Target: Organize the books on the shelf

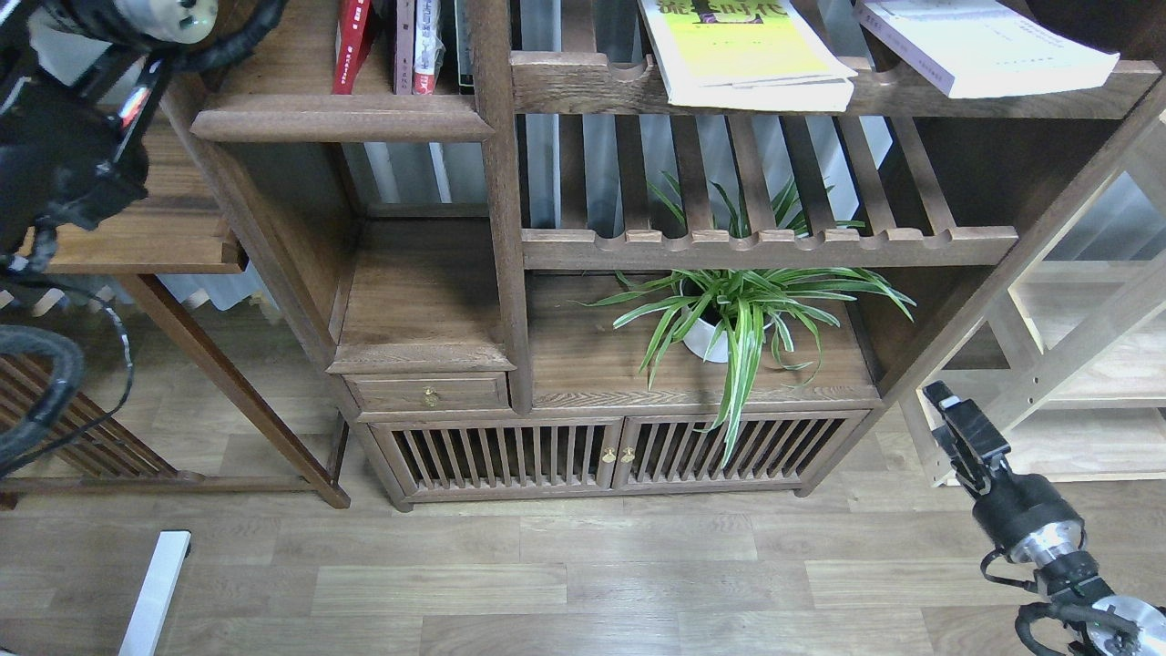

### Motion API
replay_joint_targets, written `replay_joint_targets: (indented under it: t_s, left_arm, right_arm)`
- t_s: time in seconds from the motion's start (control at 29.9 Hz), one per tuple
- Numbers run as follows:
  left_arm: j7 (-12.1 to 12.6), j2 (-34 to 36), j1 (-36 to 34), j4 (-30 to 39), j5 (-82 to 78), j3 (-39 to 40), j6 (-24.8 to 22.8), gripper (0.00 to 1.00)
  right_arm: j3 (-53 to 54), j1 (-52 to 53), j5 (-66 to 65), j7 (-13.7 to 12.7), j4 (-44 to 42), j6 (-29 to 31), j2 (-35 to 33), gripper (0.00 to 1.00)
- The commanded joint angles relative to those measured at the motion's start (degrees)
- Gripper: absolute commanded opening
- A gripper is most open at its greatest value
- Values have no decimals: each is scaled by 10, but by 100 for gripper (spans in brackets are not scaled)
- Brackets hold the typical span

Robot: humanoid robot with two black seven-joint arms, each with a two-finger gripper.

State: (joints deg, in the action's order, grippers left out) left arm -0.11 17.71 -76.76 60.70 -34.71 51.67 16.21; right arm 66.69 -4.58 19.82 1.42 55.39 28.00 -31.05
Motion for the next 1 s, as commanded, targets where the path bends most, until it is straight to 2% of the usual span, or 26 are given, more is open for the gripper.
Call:
replay_joint_targets:
  t_s: [0.0,0.2,0.3,0.37,0.47,0.57,0.74,0.8,0.97]
  left_arm:
    - [-5,24,10,34,0,2,-12,99]
    - [-39,41,67,110,3,15,-35,99]
    - [-45,51,95,143,3,33,-64,99]
    - [-63,54,113,156,7,55,-117,99]
    - [-109,52,140,156,19,83,-228,99]
    - [-133,51,157,156,61,99,-324,99]
    - [-133,52,188,156,129,111,-441,99]
    - [-125,50,208,155,164,108,-442,99]
    - [-124,28,236,155,251,104,-442,99]
  right_arm:
    - [0,4,0,0,0,0,0,99]
    - [3,7,0,0,-5,0,3,99]
    - [6,26,0,1,-5,0,3,99]
    - [7,38,2,1,-5,0,3,99]
    - [13,52,4,1,-3,0,1,99]
    - [38,54,3,0,-1,0,-1,99]
    - [105,45,7,0,17,0,-16,99]
    - [118,44,18,2,18,0,-16,99]
    - [153,44,72,0,27,0,-28,98]
